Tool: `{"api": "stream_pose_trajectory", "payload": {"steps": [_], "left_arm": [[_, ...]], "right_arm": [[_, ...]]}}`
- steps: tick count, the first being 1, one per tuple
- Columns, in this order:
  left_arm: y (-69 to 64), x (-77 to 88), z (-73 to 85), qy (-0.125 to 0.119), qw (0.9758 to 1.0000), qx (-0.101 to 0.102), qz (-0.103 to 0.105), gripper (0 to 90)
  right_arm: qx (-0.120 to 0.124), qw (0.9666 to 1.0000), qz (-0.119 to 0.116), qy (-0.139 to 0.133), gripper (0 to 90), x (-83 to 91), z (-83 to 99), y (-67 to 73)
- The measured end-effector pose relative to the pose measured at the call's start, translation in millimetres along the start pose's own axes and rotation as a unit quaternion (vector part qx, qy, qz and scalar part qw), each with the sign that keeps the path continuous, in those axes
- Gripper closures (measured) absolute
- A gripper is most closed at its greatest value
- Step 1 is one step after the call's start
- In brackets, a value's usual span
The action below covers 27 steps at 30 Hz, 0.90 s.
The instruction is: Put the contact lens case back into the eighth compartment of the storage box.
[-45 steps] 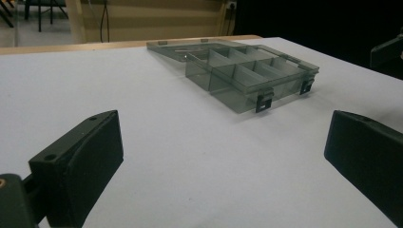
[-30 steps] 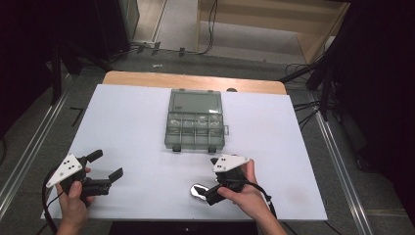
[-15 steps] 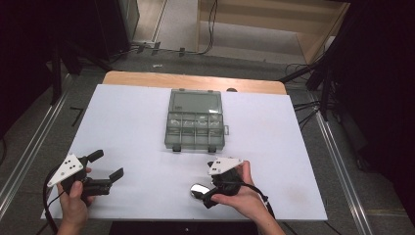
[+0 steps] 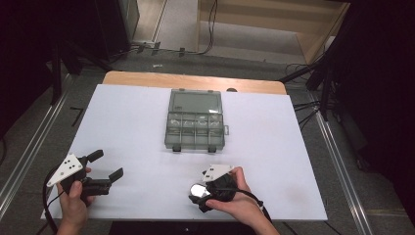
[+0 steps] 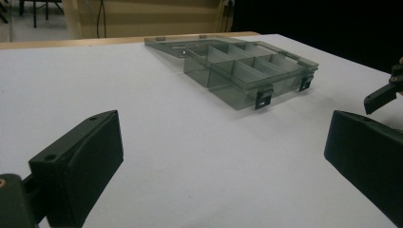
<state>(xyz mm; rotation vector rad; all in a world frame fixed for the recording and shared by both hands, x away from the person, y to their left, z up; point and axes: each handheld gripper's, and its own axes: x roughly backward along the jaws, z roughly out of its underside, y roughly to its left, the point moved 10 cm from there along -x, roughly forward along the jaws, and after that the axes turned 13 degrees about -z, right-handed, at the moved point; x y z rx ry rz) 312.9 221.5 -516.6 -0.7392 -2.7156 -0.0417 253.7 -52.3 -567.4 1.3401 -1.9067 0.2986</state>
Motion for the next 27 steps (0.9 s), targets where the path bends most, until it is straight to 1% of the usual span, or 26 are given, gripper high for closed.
{"api": "stream_pose_trajectory", "payload": {"steps": [1, 2, 3, 4, 5, 7, 9, 11, 15, 20, 23, 27], "left_arm": [[0.0, 0.0, 0.1, 0.001, 1.0, 0.0, 0.0, 0.0], [0.1, 0.0, 0.2, 0.001, 1.0, -0.001, 0.0, 0.0], [0.1, 0.0, 0.1, 0.0, 1.0, 0.0, -0.001, 0.0], [0.3, -0.2, 0.2, 0.001, 1.0, 0.001, -0.001, 0.0], [0.7, -0.2, 0.4, 0.002, 1.0, 0.001, -0.002, 0.0], [0.7, -0.2, 0.4, 0.002, 1.0, 0.002, -0.001, 0.0], [0.9, -0.1, 0.5, 0.002, 1.0, 0.001, -0.002, 0.0], [0.9, -0.2, 0.6, 0.002, 1.0, 0.001, -0.002, 0.0], [0.7, -0.6, 0.8, 0.003, 1.0, 0.002, -0.001, 0.0], [0.7, -0.5, 0.8, 0.003, 1.0, 0.002, -0.002, 0.0], [1.2, -1.0, 1.4, 0.006, 1.0, 0.001, -0.003, 0.0], [1.2, -0.8, 1.2, 0.005, 1.0, 0.001, -0.004, 0.0]], "right_arm": [[0.003, 1.0, -0.002, 0.003, 13.7, -1.1, 1.3, 0.9], [0.006, 1.0, -0.001, 0.007, 17.8, -2.1, 2.6, 1.4], [0.007, 0.9999, 0.007, 0.008, 22.1, -3.0, 3.2, 0.9], [0.007, 0.9998, 0.012, 0.013, 24.2, -3.3, 4.7, 0.3], [0.005, 0.9998, 0.014, 0.014, 26.5, -4.0, 5.3, 0.4], [0.008, 0.9997, 0.016, 0.016, 32.0, -4.7, 6.7, 0.0], [0.009, 0.9997, 0.014, 0.017, 35.0, -5.0, 8.3, 0.7], [0.01, 0.9997, 0.007, 0.02, 39.6, -4.5, 11.4, 2.5], [0.009, 0.9997, 0.007, 0.023, 42.6, -5.0, 15.9, 3.7], [0.021, 0.9993, 0.013, 0.028, 46.0, -5.9, 17.9, 2.7], [0.025, 0.9992, 0.008, 0.031, 46.9, -5.6, 18.5, 3.4], [0.023, 0.9993, 0.006, 0.029, 47.1, -5.1, 17.5, 3.8]]}}
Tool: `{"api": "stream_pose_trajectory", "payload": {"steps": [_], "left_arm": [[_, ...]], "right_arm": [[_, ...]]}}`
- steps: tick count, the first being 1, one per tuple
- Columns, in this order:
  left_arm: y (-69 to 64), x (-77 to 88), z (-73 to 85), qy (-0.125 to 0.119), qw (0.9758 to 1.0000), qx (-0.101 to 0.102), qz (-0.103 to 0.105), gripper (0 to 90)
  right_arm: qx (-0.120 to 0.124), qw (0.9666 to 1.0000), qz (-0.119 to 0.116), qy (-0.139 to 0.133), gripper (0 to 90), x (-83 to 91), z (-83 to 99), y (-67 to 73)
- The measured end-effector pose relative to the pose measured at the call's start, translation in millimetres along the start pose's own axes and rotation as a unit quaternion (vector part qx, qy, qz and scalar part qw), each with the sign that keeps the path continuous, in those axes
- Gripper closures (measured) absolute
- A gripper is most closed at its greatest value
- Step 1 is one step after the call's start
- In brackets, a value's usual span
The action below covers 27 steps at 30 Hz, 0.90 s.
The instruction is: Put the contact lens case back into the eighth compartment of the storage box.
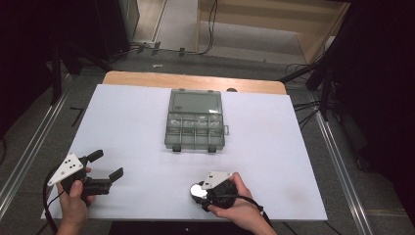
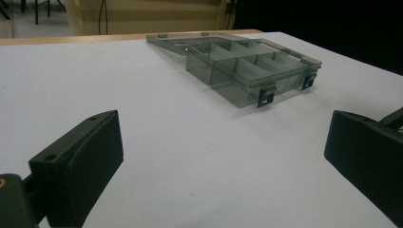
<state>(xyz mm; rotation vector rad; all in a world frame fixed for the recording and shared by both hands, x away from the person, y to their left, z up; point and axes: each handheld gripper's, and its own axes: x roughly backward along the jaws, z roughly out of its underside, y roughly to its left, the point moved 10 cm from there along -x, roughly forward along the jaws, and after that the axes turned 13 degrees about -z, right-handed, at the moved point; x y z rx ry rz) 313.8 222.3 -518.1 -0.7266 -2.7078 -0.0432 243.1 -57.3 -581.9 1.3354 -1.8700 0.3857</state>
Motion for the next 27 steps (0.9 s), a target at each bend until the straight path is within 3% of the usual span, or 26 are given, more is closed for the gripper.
{"api": "stream_pose_trajectory", "payload": {"steps": [15, 27], "left_arm": [[-1.4, 0.1, 0.7, -0.002, 1.0, -0.002, 0.006, 0.0], [-2.0, 0.9, 0.5, -0.006, 0.9999, 0.0, 0.011, 0.0]], "right_arm": [[-0.024, 0.9991, 0.001, -0.036, 47.1, 14.2, -12.1, -10.0], [-0.041, 0.9979, 0.001, -0.049, 47.1, 22.7, -18.3, -22.1]]}}
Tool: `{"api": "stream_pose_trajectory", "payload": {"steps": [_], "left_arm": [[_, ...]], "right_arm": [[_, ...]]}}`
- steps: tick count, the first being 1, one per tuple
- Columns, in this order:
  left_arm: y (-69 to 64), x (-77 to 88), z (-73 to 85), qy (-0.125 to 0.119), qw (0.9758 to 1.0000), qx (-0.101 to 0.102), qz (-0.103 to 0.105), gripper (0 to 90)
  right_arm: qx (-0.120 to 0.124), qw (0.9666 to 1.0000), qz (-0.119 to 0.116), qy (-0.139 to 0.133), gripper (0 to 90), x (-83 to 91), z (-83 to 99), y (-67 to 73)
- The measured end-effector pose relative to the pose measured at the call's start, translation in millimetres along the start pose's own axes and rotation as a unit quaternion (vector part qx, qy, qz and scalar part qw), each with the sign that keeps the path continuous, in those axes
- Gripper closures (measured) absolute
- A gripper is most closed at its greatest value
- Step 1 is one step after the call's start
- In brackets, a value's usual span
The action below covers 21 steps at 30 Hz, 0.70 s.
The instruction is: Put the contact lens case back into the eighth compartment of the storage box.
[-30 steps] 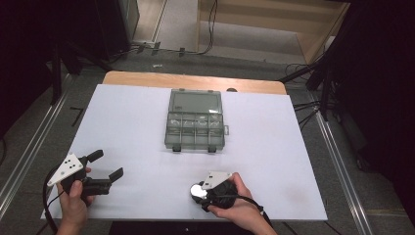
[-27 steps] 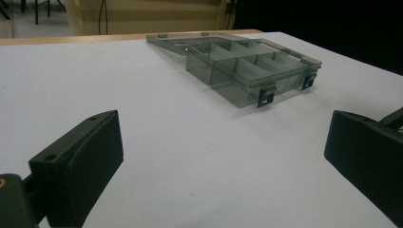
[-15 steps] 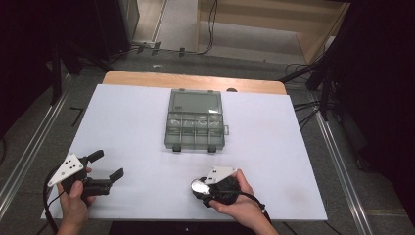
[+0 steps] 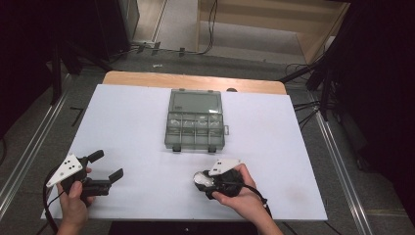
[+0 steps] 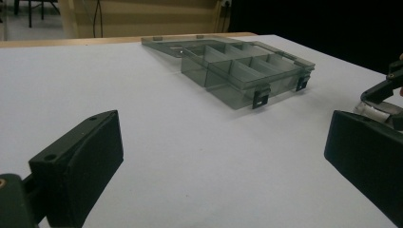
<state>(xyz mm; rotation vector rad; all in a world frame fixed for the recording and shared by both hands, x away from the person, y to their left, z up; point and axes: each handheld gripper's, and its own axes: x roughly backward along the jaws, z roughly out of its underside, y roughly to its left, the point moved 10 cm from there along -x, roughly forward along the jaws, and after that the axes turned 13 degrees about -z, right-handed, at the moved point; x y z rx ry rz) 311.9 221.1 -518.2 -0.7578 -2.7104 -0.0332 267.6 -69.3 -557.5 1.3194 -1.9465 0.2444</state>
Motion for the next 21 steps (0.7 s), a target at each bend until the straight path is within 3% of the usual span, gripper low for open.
{"api": "stream_pose_trajectory", "payload": {"steps": [21], "left_arm": [[-2.1, -1.3, 1.9, 0.003, 1.0, -0.009, 0.001, 0.0]], "right_arm": [[-0.024, 0.9995, 0.005, -0.021, 47.1, 14.2, -8.9, -20.3]]}}
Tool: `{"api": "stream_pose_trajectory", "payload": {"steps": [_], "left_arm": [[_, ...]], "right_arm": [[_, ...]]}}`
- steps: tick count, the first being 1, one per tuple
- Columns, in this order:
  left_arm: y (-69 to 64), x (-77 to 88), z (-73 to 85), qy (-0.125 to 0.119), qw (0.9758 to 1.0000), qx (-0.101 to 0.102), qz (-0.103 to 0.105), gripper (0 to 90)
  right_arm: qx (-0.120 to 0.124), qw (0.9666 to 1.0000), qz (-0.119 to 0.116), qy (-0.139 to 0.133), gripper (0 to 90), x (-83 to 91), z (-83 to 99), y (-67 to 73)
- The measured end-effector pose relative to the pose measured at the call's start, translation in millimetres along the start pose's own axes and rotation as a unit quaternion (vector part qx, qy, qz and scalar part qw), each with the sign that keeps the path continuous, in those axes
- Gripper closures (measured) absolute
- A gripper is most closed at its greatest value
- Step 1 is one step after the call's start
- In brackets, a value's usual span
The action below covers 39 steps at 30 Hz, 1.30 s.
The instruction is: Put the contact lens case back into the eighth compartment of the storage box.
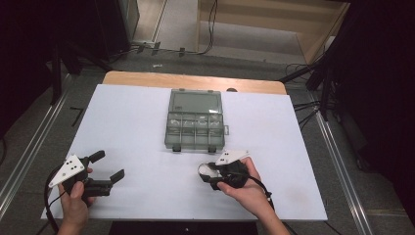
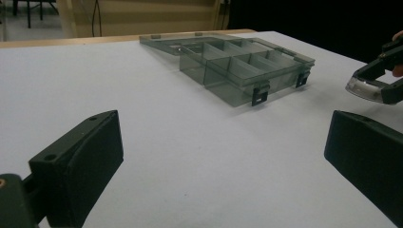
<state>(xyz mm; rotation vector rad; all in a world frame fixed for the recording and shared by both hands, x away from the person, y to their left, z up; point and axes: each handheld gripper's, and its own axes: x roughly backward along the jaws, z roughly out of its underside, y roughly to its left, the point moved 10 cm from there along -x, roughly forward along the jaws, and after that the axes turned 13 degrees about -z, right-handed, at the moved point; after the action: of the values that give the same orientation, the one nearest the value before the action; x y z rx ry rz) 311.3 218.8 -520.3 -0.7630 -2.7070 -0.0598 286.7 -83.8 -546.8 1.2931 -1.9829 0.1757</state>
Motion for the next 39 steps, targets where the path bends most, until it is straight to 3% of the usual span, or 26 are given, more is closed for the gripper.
{"api": "stream_pose_trajectory", "payload": {"steps": [39], "left_arm": [[-1.1, -0.3, 0.3, -0.002, 1.0, -0.004, -0.001, 0.0]], "right_arm": [[-0.013, 0.9994, 0.022, -0.025, 47.1, 23.6, -42.6, -36.2]]}}
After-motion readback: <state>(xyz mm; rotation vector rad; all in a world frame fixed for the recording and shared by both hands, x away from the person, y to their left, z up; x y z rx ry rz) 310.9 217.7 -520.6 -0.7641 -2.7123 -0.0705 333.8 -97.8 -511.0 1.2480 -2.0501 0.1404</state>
